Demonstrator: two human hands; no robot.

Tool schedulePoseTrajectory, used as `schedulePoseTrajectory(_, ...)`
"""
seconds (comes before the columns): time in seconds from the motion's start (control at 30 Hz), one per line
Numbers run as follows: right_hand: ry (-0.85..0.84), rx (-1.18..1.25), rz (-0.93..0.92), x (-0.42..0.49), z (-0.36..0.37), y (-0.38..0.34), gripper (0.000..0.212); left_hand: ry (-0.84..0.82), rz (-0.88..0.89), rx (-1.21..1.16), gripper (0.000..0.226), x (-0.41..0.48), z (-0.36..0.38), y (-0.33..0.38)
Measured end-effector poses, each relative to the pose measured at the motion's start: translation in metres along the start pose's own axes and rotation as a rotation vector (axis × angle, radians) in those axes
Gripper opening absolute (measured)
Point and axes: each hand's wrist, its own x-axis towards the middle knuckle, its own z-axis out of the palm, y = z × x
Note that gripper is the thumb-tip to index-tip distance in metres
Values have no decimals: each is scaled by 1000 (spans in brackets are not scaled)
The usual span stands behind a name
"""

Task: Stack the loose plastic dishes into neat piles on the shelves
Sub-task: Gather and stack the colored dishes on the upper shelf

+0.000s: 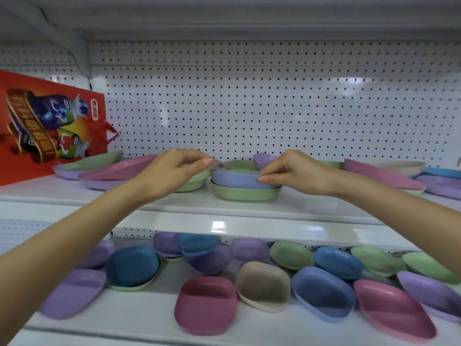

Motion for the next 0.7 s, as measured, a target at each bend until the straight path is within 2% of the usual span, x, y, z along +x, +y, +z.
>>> schedulePoseTrajectory(0.13, -33, 24, 38, 2, 1, -1, 42, -92, 15, 56, 28, 4, 11, 3)
schedulePoseTrajectory(0.2, -55, 15, 64, 0, 3, -1, 35, -149, 18, 95, 31, 7, 17, 4)
schedulePoseTrajectory(0.33, -114, -22, 63, -1, 9, 0, 38, -237, -39, 186, 30, 14, 27, 3)
schedulePoseTrajectory(0.47, -128, -12, 60, 0, 8, -1, 37, -245, -68, 196, 46, 18, 31, -3)
schedulePoseTrajectory(0.7, -92, -75, 100, 4, 10, 2, 40, -247, -48, 200, 33, 21, 31, -4)
